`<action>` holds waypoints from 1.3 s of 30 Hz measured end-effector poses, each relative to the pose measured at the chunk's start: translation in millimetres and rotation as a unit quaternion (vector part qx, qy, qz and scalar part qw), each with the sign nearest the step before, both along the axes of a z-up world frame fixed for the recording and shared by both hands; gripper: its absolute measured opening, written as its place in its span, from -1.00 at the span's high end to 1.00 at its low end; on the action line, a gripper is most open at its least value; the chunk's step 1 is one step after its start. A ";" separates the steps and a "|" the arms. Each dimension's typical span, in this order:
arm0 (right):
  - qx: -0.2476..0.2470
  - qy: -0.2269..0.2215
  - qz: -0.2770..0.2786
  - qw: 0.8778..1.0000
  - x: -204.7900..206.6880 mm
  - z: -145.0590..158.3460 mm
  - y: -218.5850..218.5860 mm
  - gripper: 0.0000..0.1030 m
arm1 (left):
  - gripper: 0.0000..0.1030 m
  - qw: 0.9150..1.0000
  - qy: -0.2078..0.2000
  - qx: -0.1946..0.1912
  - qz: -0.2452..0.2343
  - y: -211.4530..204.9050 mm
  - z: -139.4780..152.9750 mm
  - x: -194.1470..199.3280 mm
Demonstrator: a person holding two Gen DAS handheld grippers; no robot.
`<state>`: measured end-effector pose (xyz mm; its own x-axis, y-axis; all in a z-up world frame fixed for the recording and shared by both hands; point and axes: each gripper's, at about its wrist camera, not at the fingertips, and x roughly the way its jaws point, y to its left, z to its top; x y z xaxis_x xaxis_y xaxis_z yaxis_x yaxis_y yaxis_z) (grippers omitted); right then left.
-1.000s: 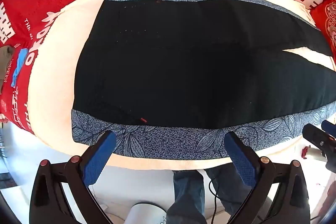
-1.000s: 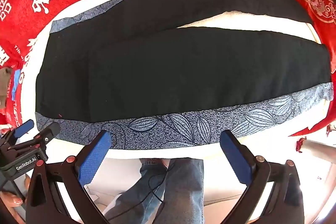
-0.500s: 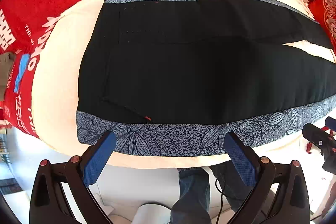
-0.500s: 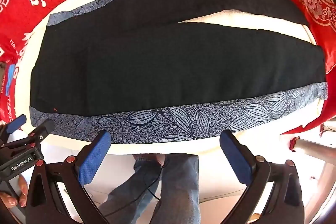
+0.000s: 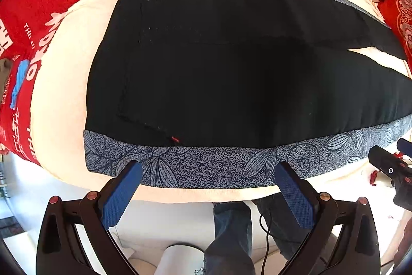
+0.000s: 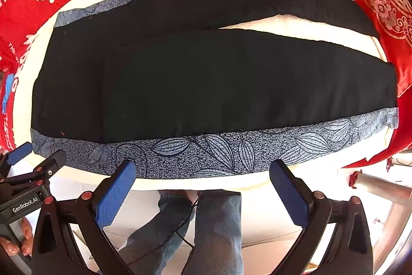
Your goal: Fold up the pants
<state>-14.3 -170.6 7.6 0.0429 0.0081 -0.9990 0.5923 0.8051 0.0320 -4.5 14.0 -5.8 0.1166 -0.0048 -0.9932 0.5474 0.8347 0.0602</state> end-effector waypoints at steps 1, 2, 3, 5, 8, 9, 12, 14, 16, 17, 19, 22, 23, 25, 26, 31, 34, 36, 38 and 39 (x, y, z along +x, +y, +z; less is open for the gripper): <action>0.000 0.001 0.001 1.000 0.3 -0.7 0.4 -1.00 | -1.00 1.000 0.001 0.000 0.001 0.6 -0.9 -0.2; 0.001 0.001 0.001 1.000 1.2 -1.7 0.1 -1.00 | -1.00 1.000 0.004 -0.002 0.003 0.9 -1.6 0.1; 0.002 0.001 0.001 1.000 0.6 -2.2 2.0 -1.00 | -1.00 1.000 0.005 -0.004 0.004 1.5 -1.8 -0.4; 0.000 0.002 0.000 1.000 1.2 -2.7 5.1 -1.00 | -1.00 1.000 0.000 -0.002 0.003 2.0 -1.1 -1.5; 0.001 0.002 -0.001 1.000 1.9 -4.6 5.8 -1.00 | -1.00 1.000 -0.006 0.002 0.002 3.5 -0.5 -2.0; 0.002 0.002 -0.001 1.000 2.2 -5.1 6.1 -1.00 | -1.00 1.000 -0.007 0.004 0.003 3.5 -0.9 -1.7; 0.002 0.002 -0.001 1.000 1.8 -6.1 5.6 -1.00 | -1.00 1.000 -0.009 0.006 0.011 4.6 -1.2 -1.0; 0.003 0.001 -0.001 1.000 2.2 -6.7 5.4 -1.00 | -1.00 1.000 -0.008 0.005 0.013 6.5 -1.1 -1.1; 0.003 0.002 -0.001 1.000 2.2 -6.9 5.3 -1.00 | -1.00 1.000 -0.004 0.003 0.010 6.9 -1.7 -2.1; 0.003 0.002 -0.001 1.000 1.9 -7.6 4.9 -1.00 | -1.00 1.000 -0.003 0.004 0.008 6.4 -2.2 -2.1; 0.003 0.003 -0.002 1.000 1.7 -9.0 4.6 -1.00 | -1.00 1.000 -0.005 0.005 0.005 6.8 -2.5 -2.2; 0.003 0.004 -0.003 1.000 1.0 -10.7 5.1 -1.00 | -1.00 1.000 -0.001 0.006 0.007 7.7 -4.1 -2.2; 0.003 0.004 -0.003 1.000 0.6 -10.9 5.4 -1.00 | -1.00 1.000 0.000 0.005 0.009 8.1 -4.7 -1.7; 0.002 0.004 -0.003 1.000 0.7 -11.1 5.7 -1.00 | -1.00 1.000 0.003 0.006 0.010 8.3 -5.8 -0.7; 0.002 0.004 -0.003 1.000 0.1 -11.1 5.6 -1.00 | -1.00 1.000 0.003 0.006 0.010 7.9 -6.0 -0.5; 0.002 0.004 -0.005 1.000 -0.2 -11.1 4.2 -1.00 | -1.00 1.000 0.001 0.005 0.009 8.3 -5.9 0.0; 0.002 0.004 -0.004 1.000 0.4 -11.0 4.2 -1.00 | -1.00 1.000 0.001 0.005 0.010 9.4 -6.0 0.7; 0.001 0.004 -0.004 1.000 0.6 -11.1 4.7 -1.00 | -1.00 1.000 0.000 0.005 0.010 9.7 -6.0 0.8; 0.001 0.004 -0.003 1.000 1.1 -11.0 5.6 -1.00 | -1.00 1.000 0.000 0.005 0.010 9.9 -5.8 1.2; 0.000 0.004 -0.003 1.000 1.5 -11.1 5.9 -1.00 | -1.00 1.000 0.001 0.005 0.010 9.9 -5.9 1.3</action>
<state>-12.8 -164.7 -3.5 0.0342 0.0088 -0.9994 0.5971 0.8017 0.0275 -3.2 23.9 -11.7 0.1149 0.0065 -0.9934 0.5308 0.8449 0.0669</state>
